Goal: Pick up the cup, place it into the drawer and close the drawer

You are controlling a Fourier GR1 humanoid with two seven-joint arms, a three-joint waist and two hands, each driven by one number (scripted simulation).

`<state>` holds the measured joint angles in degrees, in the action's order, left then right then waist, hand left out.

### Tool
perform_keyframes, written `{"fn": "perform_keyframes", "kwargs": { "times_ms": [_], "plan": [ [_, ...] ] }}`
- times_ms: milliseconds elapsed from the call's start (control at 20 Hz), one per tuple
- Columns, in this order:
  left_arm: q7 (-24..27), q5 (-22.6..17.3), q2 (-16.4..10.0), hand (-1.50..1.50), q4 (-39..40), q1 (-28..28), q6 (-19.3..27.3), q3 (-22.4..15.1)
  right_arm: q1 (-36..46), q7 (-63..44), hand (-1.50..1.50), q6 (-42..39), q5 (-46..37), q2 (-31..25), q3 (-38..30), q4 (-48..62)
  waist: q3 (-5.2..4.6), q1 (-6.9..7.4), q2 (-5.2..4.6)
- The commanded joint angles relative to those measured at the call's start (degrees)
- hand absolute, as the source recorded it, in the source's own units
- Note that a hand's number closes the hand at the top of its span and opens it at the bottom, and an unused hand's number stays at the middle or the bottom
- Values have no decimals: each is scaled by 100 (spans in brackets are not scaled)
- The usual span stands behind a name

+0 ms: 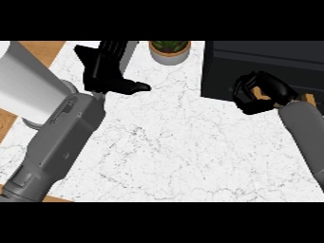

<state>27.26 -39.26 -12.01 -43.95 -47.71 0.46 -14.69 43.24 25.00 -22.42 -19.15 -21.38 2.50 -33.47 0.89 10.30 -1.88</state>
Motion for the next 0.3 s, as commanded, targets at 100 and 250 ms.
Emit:
{"fn": "perform_keyframes", "kwargs": {
  "times_ms": [100,250],
  "plan": [
    [-37,-43,-76,-150,-125,25,-111,25,989,-528,150,605,51,-619,-538,135,-71,271,-98],
    [-45,-51,-81,-150,-154,95,-177,5,913,-487,150,400,103,-737,-533,60,-69,267,-119]
  ]
}}
